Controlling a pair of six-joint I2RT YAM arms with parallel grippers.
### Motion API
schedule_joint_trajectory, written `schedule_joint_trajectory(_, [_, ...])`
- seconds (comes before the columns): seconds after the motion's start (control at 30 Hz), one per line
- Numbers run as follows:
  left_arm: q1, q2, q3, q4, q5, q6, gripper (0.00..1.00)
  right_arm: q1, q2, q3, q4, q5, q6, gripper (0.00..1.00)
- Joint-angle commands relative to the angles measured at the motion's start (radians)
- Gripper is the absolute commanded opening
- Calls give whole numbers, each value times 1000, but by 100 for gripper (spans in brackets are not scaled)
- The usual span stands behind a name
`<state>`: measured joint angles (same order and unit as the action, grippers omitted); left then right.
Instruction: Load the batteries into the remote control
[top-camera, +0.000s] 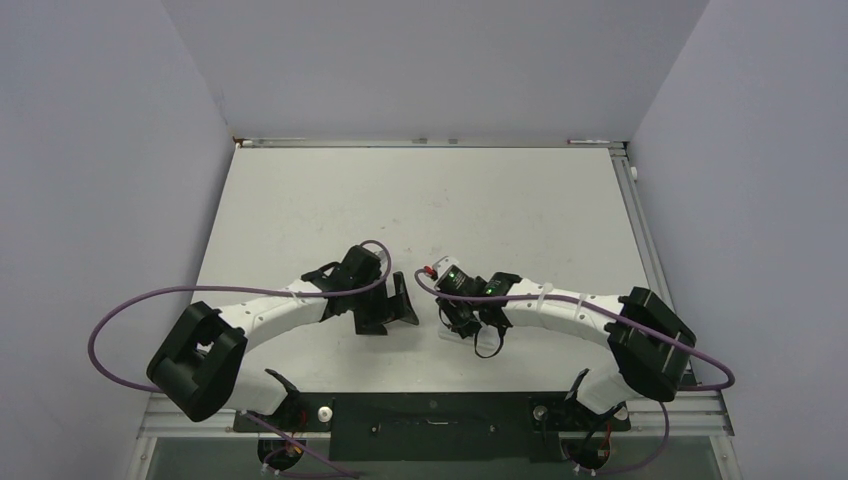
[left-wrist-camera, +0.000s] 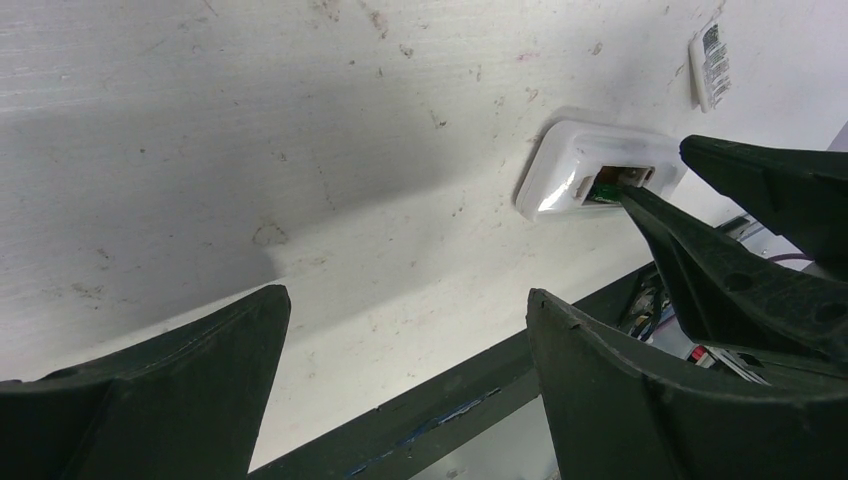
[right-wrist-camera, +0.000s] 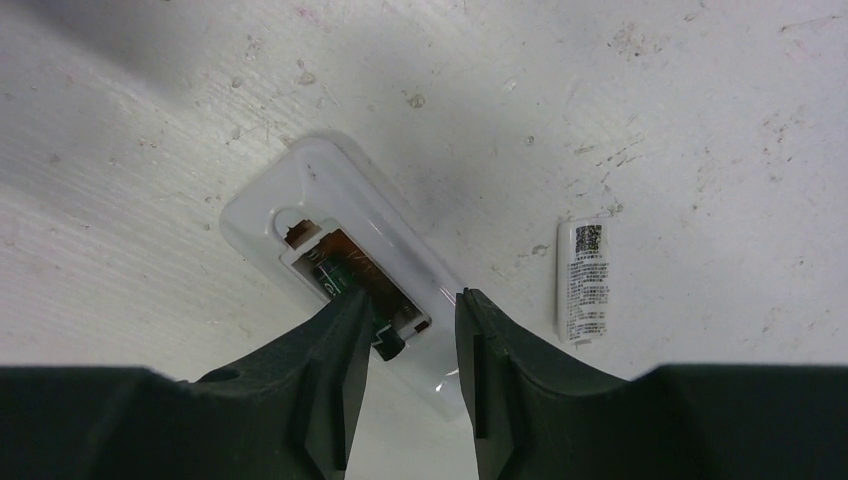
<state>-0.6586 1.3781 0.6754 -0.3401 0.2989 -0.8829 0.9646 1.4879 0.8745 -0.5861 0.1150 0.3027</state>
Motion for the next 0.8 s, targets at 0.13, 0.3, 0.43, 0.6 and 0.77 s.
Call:
schedule_joint_trajectory(0.13, [15,-29,-9,9,5,8,86,15,39,47,-17,27,-12,37])
schedule_joint_trajectory(0.3, [18,-29,-13,14,8,10,86,16,70,64,-47,36,-19,37])
schedule_joint_trajectory(0.43, [19,-29,-18,20,11,10,86,16,67,70,-46,41,-15,38])
schedule_joint_trajectory(0.6, [20,-23,-14,23,14,12,86,20,47,81,-40,42,3,38])
schedule_joint_trajectory(0.77, [19,-16,-6,28,18,14,86,23,14,95,-39,63,27,40])
